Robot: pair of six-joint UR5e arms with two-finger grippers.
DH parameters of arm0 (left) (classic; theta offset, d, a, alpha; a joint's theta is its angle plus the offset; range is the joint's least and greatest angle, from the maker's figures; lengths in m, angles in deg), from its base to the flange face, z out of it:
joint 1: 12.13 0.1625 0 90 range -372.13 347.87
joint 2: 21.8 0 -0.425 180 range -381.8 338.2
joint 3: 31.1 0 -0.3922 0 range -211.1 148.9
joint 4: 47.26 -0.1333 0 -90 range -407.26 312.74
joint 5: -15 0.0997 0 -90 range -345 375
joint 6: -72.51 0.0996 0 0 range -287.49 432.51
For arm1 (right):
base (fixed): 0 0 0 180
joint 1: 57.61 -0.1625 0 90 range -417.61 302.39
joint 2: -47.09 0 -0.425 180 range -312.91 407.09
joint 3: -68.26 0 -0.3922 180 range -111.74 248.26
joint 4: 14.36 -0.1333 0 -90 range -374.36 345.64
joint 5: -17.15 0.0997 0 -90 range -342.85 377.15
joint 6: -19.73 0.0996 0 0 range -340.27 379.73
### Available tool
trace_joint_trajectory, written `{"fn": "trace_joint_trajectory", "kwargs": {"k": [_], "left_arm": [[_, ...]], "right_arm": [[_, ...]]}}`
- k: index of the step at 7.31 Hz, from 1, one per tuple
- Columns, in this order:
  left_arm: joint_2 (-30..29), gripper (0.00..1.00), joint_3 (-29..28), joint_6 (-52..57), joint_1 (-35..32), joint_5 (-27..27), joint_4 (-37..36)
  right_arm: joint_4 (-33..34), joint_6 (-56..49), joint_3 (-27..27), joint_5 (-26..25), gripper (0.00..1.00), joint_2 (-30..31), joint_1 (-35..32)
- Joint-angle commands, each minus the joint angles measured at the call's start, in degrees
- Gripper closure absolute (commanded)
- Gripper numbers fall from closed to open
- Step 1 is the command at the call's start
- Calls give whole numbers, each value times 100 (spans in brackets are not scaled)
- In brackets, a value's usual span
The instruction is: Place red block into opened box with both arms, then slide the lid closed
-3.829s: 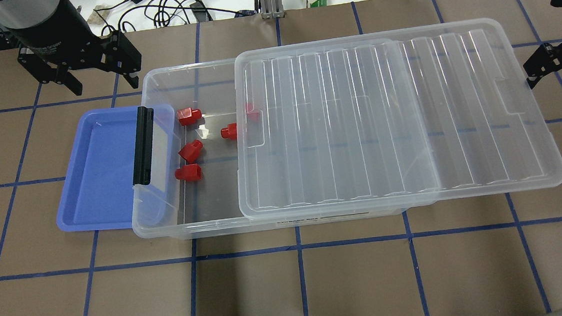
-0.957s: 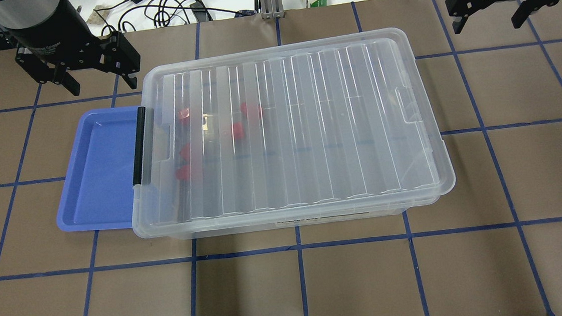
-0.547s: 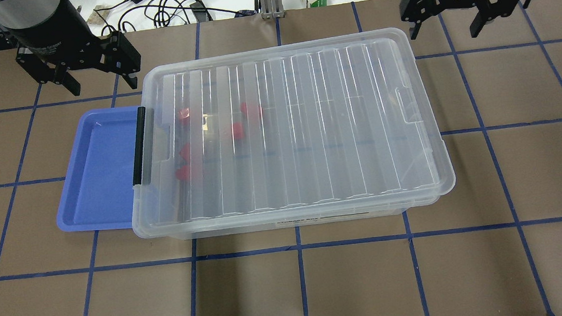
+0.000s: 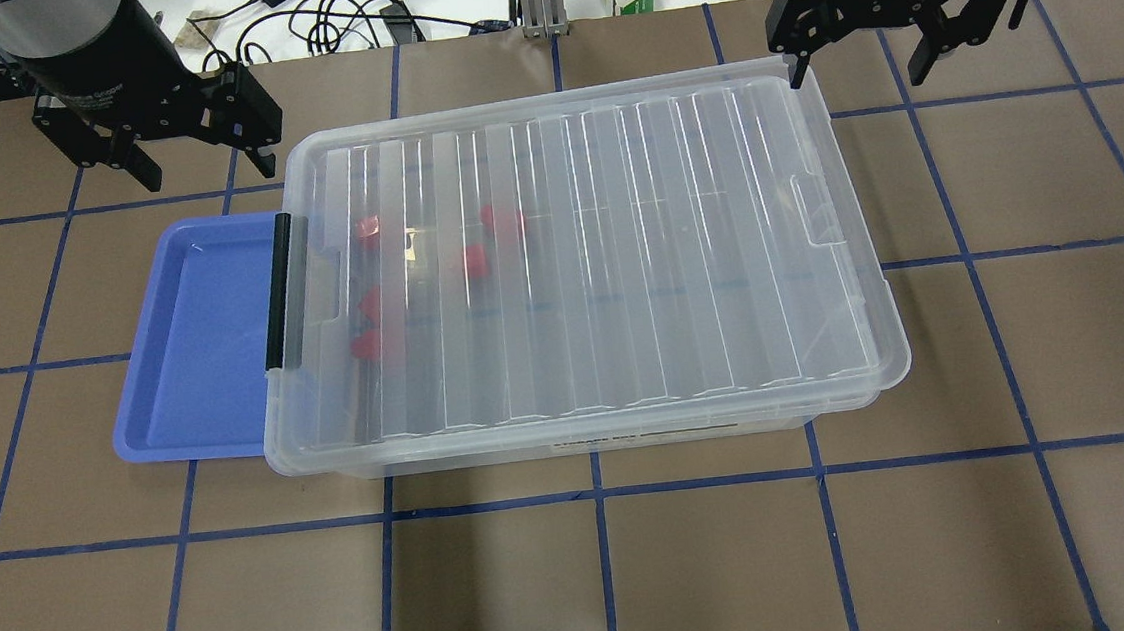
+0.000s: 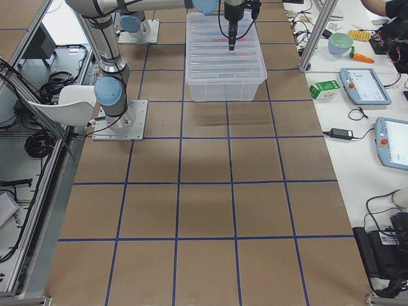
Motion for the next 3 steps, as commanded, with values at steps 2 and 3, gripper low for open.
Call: {"fn": "trace_joint_trajectory", "kwargs": {"k": [2,3], "left_arm": [[6,0,6,-9,-9,16,7],[-2,0,6,-9,-9,-1,-2]], "right_arm": [[-2,6,16,7,0,8,-3],[-11,7,25,15,0,8,-3]]}}
